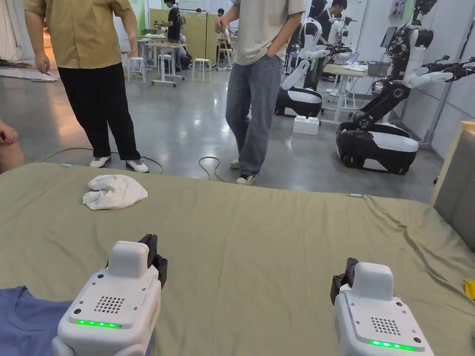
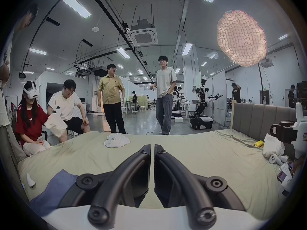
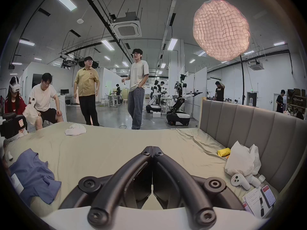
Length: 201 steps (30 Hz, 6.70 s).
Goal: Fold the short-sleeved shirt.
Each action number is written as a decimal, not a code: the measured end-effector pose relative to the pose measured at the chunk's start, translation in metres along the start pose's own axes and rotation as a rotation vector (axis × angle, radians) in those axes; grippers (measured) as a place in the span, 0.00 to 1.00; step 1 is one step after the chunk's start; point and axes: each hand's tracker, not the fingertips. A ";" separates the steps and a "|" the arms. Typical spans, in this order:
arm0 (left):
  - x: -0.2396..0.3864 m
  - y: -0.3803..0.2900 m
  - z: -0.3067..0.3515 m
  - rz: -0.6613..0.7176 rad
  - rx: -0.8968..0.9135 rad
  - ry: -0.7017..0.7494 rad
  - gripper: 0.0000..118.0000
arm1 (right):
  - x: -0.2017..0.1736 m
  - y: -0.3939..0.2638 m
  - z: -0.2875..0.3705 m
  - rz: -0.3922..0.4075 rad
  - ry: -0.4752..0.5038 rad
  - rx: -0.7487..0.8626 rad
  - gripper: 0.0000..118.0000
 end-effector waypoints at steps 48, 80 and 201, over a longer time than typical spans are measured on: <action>-0.025 0.011 0.012 0.169 -0.076 -0.047 0.05 | -0.004 0.012 0.003 -0.024 -0.005 -0.037 0.00; -0.244 -0.159 0.000 0.150 -1.048 0.189 0.69 | -0.054 -0.038 -0.011 0.121 0.091 -0.225 0.00; 0.065 -0.125 -0.059 -0.015 -1.114 -0.239 0.06 | 0.086 -0.057 0.003 0.007 -0.056 -0.350 0.00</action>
